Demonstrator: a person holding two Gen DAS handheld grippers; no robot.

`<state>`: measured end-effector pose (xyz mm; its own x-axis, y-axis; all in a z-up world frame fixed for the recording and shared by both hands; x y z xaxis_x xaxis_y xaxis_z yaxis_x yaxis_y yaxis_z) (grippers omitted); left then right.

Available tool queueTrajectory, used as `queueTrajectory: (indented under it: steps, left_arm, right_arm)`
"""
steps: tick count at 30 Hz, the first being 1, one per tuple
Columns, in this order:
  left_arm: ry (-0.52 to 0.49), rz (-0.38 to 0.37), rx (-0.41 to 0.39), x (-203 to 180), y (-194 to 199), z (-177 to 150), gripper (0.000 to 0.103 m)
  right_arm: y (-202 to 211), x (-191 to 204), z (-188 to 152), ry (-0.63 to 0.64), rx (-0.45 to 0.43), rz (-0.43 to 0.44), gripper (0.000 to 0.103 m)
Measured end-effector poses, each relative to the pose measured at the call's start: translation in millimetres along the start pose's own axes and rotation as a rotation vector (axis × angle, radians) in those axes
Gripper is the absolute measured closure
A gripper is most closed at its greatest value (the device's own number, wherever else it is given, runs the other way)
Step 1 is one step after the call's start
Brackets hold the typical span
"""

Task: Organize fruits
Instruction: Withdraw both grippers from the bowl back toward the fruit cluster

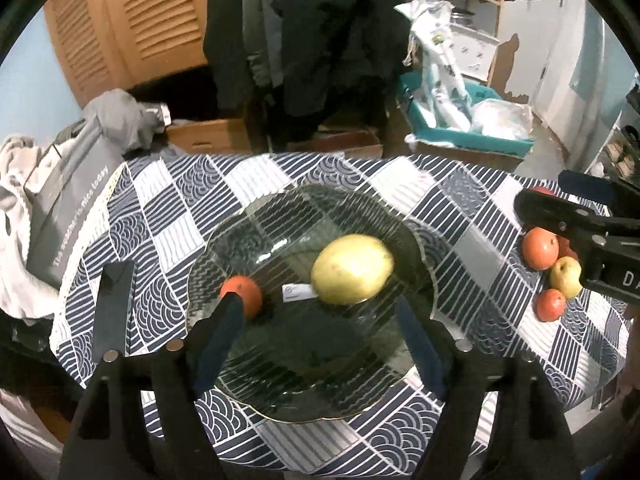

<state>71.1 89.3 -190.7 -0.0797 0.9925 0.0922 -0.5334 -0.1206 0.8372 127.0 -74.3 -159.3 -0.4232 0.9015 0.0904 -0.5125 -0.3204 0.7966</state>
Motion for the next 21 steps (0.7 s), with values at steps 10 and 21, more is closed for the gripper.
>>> queueTrajectory:
  steps: [10,21]
  left_arm:
    - [-0.019,-0.042,-0.044,-24.7,24.7,14.2,0.022]
    - [-0.057,-0.079,-0.069,-58.8,39.5,24.3,0.022]
  right_arm:
    - [42.9,-32.8,-10.0,-0.039,-0.058,-0.050,0.020]
    - [76.8,-71.2,-28.9,-0.068,-0.095,-0.119,0.019]
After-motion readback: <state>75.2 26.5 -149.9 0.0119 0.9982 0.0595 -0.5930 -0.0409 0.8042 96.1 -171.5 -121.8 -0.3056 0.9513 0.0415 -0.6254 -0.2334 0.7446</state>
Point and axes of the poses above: each gripper's, at about its wrist camera, not at the fingertips, and y roughly against the way its jaws point, x to its left, z to its top, the point moved 6 cm from there along -y, roughly the way its jaws point, and after that the axes turned 4 degrees about z, right-handed, at the moved point
